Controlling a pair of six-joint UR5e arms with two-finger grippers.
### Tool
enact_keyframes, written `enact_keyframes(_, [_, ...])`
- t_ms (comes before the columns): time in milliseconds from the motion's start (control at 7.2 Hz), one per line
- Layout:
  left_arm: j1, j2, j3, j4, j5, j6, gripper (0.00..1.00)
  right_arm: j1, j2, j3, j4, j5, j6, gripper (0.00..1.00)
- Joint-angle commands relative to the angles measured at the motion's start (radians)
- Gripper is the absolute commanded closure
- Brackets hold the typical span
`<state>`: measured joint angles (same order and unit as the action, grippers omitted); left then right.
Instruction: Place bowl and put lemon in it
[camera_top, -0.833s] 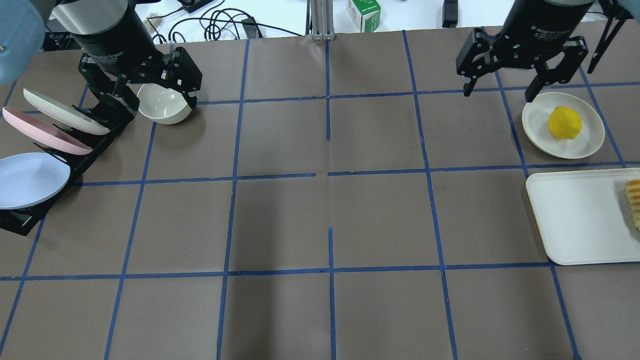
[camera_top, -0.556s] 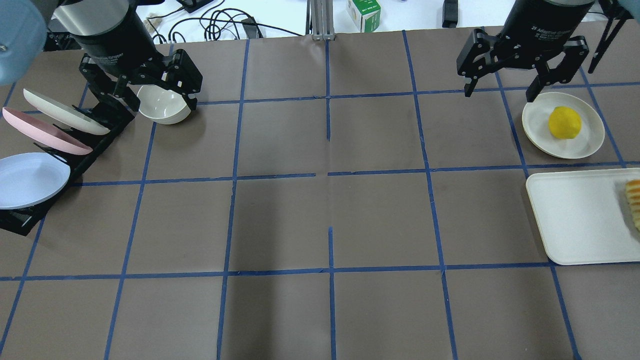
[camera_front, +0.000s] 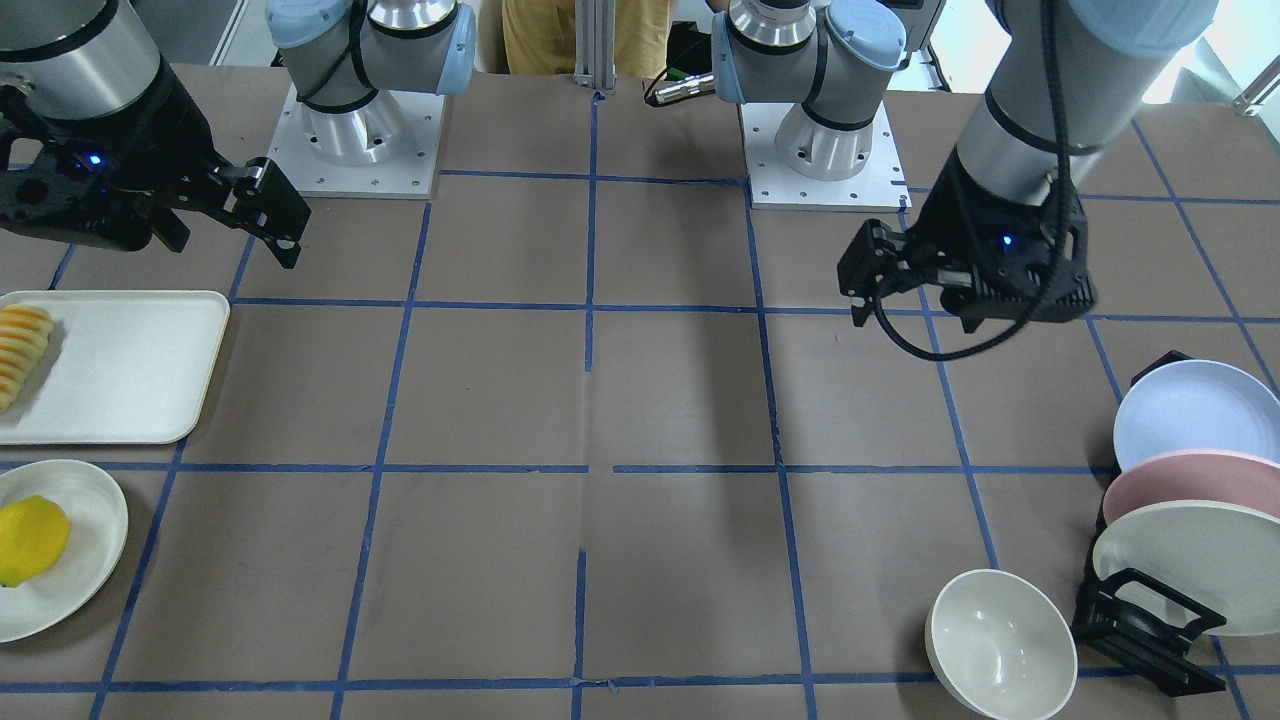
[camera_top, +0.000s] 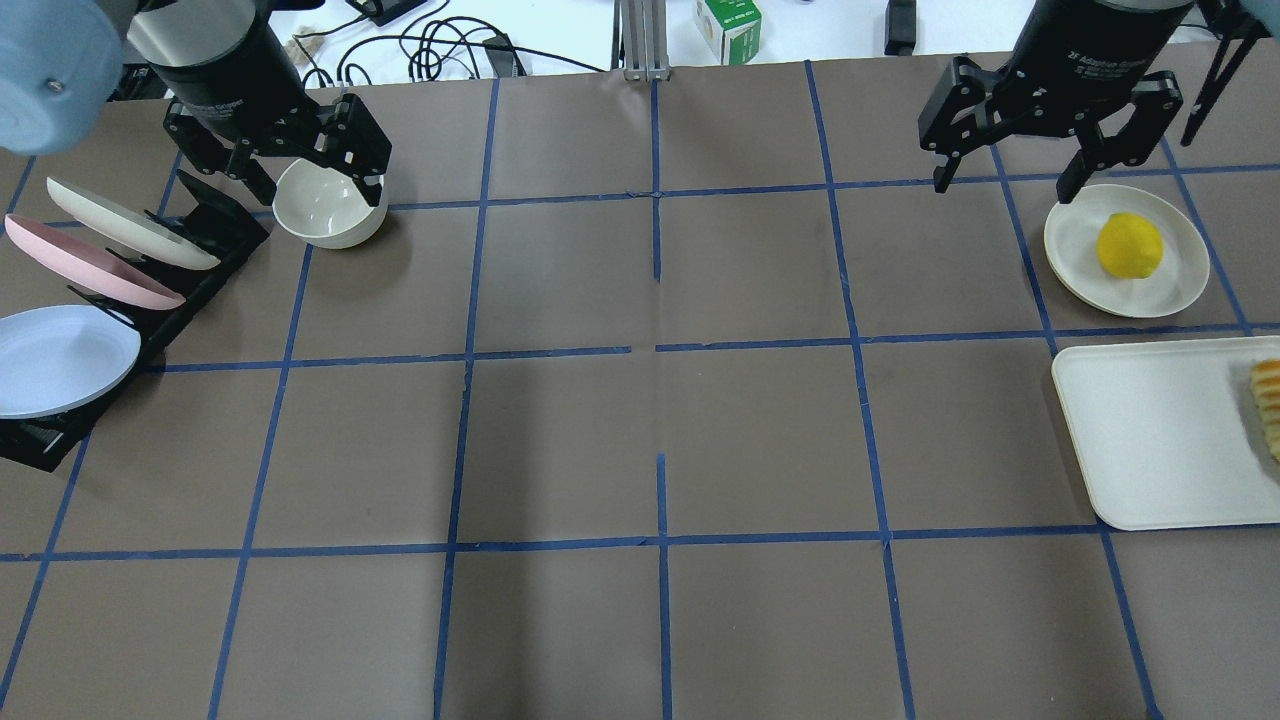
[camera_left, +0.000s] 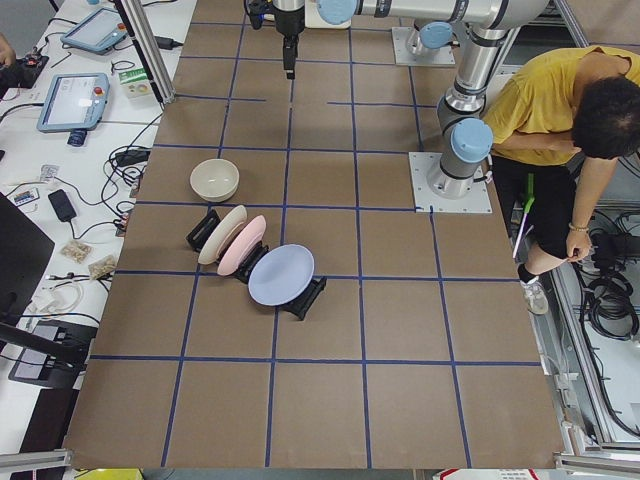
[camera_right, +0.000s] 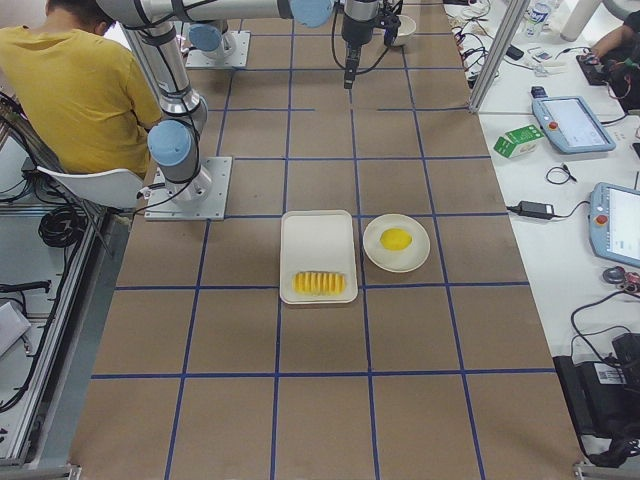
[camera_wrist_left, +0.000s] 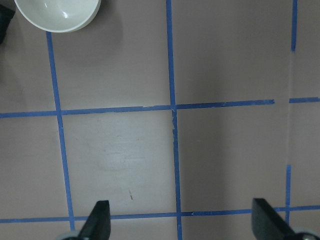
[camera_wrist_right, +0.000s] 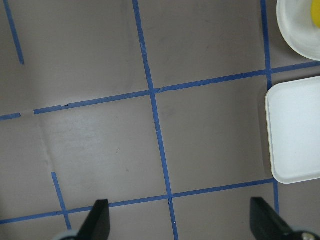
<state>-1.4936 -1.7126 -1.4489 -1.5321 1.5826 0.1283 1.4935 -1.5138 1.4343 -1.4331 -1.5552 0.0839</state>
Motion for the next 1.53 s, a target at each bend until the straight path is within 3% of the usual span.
enact_keyframes(0, [0.157, -0.137, 0.013, 0.068, -0.012, 0.051, 0.00, -0.019, 0.010, 0.000, -0.018, -0.002, -0.006, 0.00])
enact_keyframes(139, [0.191, -0.219, 0.013, 0.196, -0.004, 0.103, 0.00, -0.062, 0.030, 0.000, -0.023, 0.000, -0.024, 0.00])
enact_keyframes(556, [0.217, -0.407, 0.015, 0.416, -0.006, 0.152, 0.03, -0.278, 0.183, 0.000, -0.051, -0.046, -0.267, 0.00])
enact_keyframes(833, [0.219, -0.476, 0.091, 0.420, -0.001, 0.184, 0.05, -0.323, 0.300, 0.000, -0.308, -0.110, -0.330, 0.00])
enact_keyframes(1111, [0.223, -0.521, 0.118, 0.420, -0.003, 0.191, 0.07, -0.360, 0.400, 0.000, -0.370, -0.137, -0.355, 0.00])
enact_keyframes(1389, [0.223, -0.559, 0.117, 0.460, -0.012, 0.189, 0.13, -0.371, 0.506, -0.002, -0.563, -0.131, -0.438, 0.00])
